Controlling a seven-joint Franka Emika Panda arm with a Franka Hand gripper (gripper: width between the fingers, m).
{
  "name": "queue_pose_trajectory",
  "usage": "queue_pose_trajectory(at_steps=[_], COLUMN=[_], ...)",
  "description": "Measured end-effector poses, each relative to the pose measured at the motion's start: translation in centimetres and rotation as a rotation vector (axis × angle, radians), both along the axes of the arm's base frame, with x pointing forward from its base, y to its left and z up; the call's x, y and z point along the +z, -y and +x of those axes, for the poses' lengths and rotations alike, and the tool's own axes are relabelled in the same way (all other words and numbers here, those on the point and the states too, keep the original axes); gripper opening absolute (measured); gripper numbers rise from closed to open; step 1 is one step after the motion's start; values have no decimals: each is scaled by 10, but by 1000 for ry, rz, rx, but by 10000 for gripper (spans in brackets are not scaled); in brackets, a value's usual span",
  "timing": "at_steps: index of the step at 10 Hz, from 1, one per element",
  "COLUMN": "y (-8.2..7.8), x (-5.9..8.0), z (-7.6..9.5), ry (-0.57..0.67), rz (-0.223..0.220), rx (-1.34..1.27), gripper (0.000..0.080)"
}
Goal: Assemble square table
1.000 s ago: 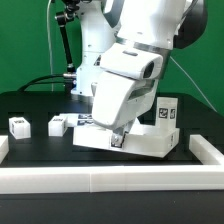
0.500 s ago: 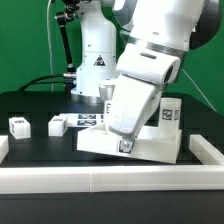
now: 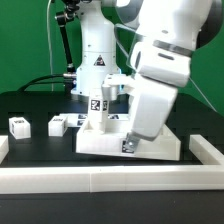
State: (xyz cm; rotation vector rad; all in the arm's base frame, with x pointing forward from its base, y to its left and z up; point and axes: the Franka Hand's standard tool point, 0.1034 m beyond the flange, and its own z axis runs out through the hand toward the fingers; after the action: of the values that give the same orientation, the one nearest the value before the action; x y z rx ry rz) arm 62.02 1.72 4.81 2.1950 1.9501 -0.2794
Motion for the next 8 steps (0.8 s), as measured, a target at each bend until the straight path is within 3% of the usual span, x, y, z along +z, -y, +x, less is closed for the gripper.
queue_pose_trajectory(at_steps=[2, 7, 8], y=[-9, -6, -15], x=[0, -2, -1], z=[12, 10, 15], ry=[16, 14, 7], rz=[7, 6, 5], rx=[8, -16, -31], gripper=[60, 60, 60])
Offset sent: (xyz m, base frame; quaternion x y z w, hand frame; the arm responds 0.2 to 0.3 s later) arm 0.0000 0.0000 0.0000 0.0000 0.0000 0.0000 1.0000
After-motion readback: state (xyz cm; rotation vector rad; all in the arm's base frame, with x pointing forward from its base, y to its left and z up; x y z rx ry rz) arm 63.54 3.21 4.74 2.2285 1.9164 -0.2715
